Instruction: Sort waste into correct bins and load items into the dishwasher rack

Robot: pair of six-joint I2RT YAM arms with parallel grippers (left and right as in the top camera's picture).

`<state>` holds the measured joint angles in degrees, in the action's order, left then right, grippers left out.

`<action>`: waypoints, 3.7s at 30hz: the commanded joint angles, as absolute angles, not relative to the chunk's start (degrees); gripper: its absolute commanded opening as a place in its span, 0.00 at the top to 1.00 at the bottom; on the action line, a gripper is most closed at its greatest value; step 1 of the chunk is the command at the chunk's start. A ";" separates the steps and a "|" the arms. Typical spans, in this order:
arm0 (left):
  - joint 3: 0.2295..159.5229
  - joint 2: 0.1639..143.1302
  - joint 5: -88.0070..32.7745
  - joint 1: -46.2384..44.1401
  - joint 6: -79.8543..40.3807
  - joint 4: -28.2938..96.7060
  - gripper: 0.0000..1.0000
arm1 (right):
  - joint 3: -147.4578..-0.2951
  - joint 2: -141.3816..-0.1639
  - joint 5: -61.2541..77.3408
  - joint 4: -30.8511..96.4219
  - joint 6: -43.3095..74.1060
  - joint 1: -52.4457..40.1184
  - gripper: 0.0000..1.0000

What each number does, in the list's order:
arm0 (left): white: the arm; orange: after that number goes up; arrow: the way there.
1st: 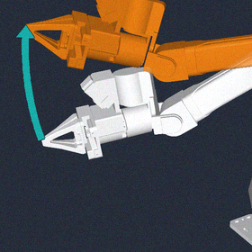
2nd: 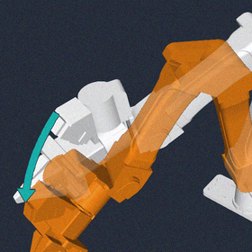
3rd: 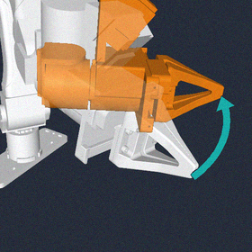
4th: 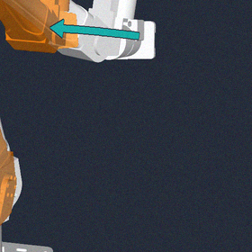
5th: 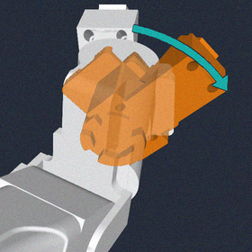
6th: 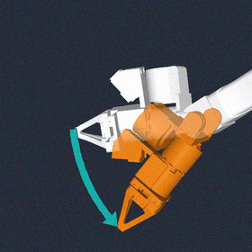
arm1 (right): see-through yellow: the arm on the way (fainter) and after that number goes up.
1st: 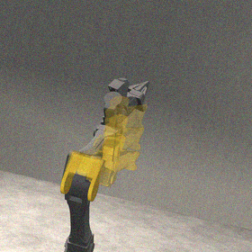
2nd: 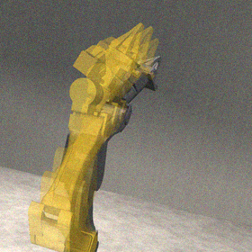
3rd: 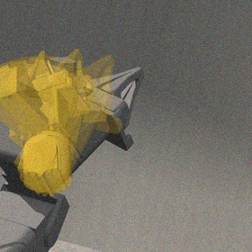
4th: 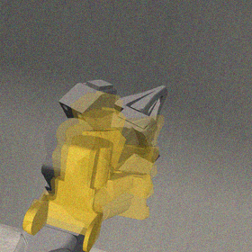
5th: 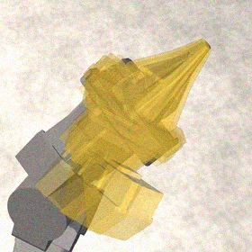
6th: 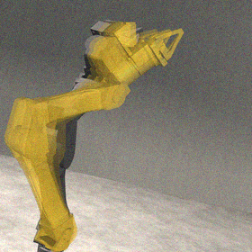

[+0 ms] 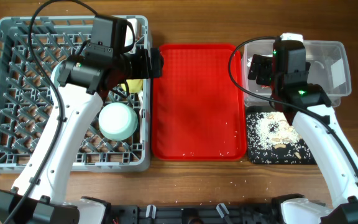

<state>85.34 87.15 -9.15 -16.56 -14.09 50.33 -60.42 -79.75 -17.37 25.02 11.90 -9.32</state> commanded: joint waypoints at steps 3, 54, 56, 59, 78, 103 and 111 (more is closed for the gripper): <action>85.84 87.02 -10.22 -16.67 -14.39 50.35 0.00 | -60.40 -73.10 -16.78 24.91 12.03 -9.41 0.00; 85.84 87.02 -10.22 -16.67 -14.39 50.35 0.00 | -0.30 -0.27 3.90 -0.12 10.90 0.62 0.00; 85.84 87.02 -10.22 -16.67 -14.39 50.35 0.00 | -0.30 -0.27 3.90 -0.12 10.90 0.62 0.00; 85.84 87.02 -10.24 -16.67 -14.39 50.33 0.00 | -0.30 -0.27 3.90 -0.12 10.92 0.62 0.00; 24.69 5.04 -13.72 10.07 -15.94 8.95 0.00 | -0.30 -0.27 3.90 -0.12 10.90 0.62 0.00; 0.32 0.19 -2.24 -0.45 7.70 4.43 0.00 | -0.30 -0.27 3.90 -0.12 10.90 0.62 0.00; 0.32 0.23 -2.48 -0.49 6.87 4.34 0.00 | -0.30 -0.27 3.90 -0.12 10.92 0.62 0.00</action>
